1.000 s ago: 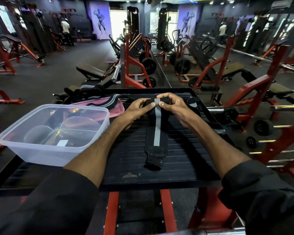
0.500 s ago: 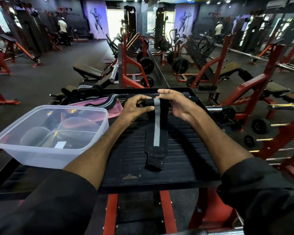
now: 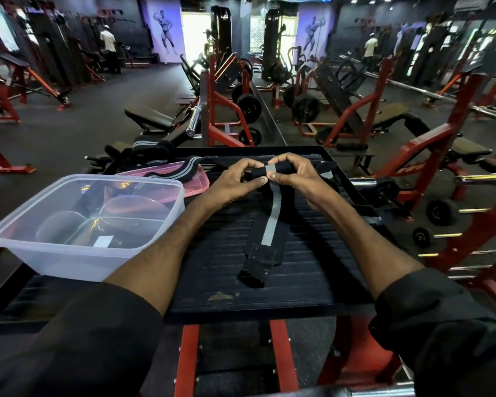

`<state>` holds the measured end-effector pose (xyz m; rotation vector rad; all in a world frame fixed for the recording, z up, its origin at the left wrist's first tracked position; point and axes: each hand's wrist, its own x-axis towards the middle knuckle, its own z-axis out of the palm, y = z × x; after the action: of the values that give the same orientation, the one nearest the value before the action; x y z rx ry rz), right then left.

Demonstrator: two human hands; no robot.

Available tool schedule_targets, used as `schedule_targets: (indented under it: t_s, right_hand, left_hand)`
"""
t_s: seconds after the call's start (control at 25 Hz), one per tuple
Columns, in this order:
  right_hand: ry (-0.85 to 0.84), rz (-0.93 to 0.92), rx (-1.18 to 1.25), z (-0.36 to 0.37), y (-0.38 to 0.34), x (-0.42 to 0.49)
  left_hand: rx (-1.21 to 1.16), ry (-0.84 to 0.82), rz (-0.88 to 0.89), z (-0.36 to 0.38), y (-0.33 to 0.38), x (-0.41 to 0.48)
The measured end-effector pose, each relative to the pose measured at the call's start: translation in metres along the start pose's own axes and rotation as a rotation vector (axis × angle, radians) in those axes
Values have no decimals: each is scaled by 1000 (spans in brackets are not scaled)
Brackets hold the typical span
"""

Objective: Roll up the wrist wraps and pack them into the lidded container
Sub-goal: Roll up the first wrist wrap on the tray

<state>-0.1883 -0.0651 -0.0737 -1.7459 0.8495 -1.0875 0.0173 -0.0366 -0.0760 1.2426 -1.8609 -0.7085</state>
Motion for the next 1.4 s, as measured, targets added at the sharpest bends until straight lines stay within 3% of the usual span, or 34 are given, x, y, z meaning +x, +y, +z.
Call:
schedule_targets:
  t_s: [0.16,0.24,0.36,0.52,0.72,0.84,0.96,1.04,1.28,1.4]
  right_hand:
    - [-59,109,57,-4,-5,-5]
    - [-91,233,229,-13,-16,-2]
    - [-10,327,327,-20,-19,4]
    - [-37,303,-13,-10,-8,-7]
    - [8,70,-93,-8,0,-12]
    - [53,2,7,-10,3,-13]
    - [50,-9,117,-13,4,-12]
    - [66,-15,104,-13,6,-12]
    - [93,-32,64,-11,13,-10]
    - [60,-11,94,-7,23,-14]
  left_hand:
    - [46,58,30,-1,0,1]
    - [41,91,44,1,0,-1]
    - [-13,125,71,5,0,-3]
    - [25,224,172,13,-1,-3]
    - [44,279,186,15,-4,-5]
    - [-108,125,57,14,-1,0]
    - [-318,-120,-228,15,-5,0]
    - [-323,-186,-249,19,-14,-3]
    - [-221,97,11,33,-21,-13]
    - [-368,58,-145,40,-33,-22]
